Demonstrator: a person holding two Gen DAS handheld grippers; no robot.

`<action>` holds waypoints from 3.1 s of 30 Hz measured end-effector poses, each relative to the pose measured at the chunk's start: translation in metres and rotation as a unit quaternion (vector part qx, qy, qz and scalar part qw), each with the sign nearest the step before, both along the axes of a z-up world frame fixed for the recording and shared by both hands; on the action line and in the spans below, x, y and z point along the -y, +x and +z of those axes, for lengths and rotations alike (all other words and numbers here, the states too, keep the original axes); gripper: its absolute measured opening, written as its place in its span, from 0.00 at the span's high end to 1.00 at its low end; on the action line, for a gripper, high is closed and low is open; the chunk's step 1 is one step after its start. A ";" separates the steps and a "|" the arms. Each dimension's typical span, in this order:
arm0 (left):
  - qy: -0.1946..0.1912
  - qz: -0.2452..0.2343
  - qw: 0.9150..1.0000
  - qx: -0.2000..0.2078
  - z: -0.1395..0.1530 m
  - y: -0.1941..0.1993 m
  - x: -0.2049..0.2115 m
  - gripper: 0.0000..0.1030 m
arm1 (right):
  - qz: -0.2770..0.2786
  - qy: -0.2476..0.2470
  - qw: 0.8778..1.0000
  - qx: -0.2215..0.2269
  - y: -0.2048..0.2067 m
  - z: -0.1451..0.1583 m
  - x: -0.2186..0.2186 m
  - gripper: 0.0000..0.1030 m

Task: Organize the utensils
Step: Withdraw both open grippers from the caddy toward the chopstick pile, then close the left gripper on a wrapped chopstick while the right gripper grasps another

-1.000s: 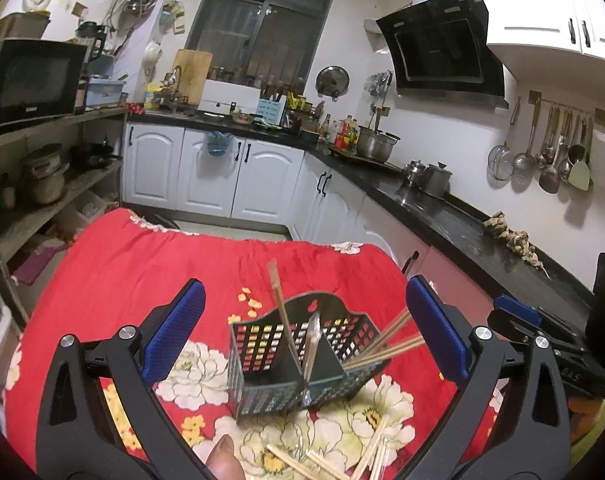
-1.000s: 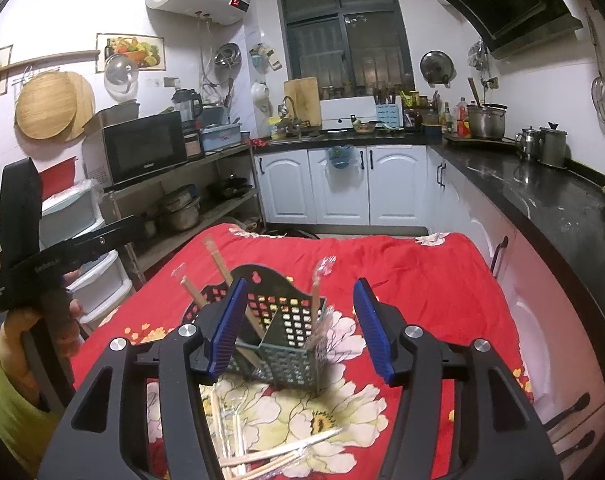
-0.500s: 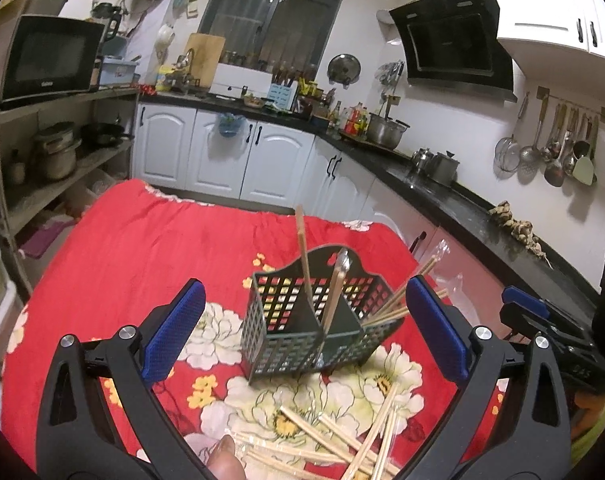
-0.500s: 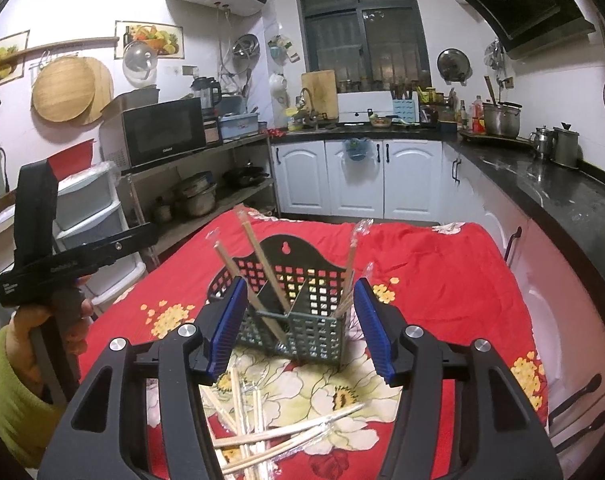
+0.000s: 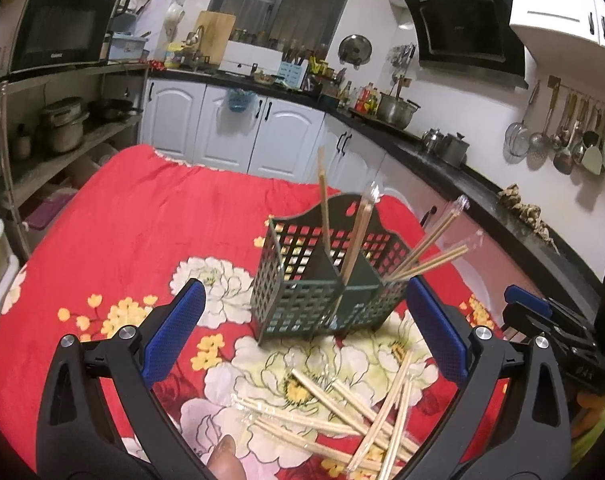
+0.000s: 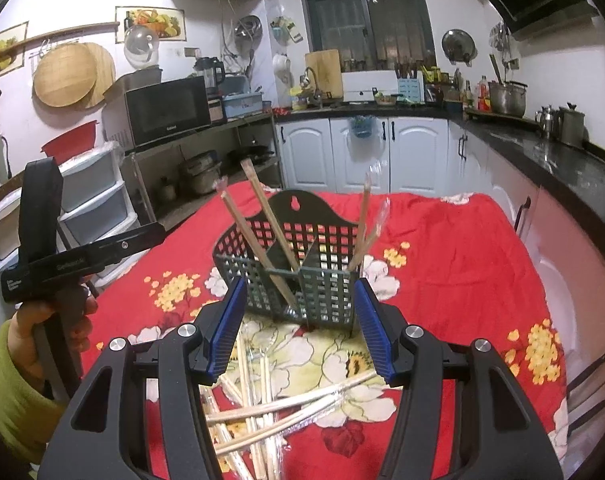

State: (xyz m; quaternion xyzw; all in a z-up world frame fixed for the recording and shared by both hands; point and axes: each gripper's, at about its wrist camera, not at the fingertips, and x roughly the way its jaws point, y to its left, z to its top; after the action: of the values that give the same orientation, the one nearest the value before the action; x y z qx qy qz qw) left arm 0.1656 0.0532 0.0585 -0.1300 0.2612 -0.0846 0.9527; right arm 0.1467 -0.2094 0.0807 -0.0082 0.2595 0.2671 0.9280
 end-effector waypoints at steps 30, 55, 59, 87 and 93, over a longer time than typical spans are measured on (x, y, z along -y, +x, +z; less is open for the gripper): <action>0.020 0.002 0.994 -0.110 -0.081 -0.004 -0.004 0.10 | -0.015 -0.016 0.997 -0.068 0.006 -0.063 0.007 0.48; -0.062 -0.016 0.980 -0.188 -0.125 -0.001 -0.026 0.39 | -0.017 -0.029 0.985 -0.171 0.034 -0.124 0.007 0.54; -0.069 -0.014 0.980 -0.188 -0.128 0.002 -0.029 0.46 | -0.018 -0.014 0.980 -0.196 0.044 -0.133 0.008 0.61; -0.089 -0.014 0.980 -0.176 -0.131 0.024 -0.047 0.98 | -0.022 0.010 0.981 -0.191 0.049 -0.134 0.011 0.99; -0.082 -0.019 0.984 -0.157 -0.117 0.021 -0.043 0.98 | -0.033 0.014 0.983 -0.178 0.046 -0.127 0.017 0.99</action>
State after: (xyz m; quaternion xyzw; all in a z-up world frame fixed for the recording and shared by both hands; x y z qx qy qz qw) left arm 0.1863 0.0963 -0.0581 -0.2147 0.4022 -0.1021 0.8842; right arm 0.1928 -0.2266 -0.0466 0.0610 0.4174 0.2368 0.8752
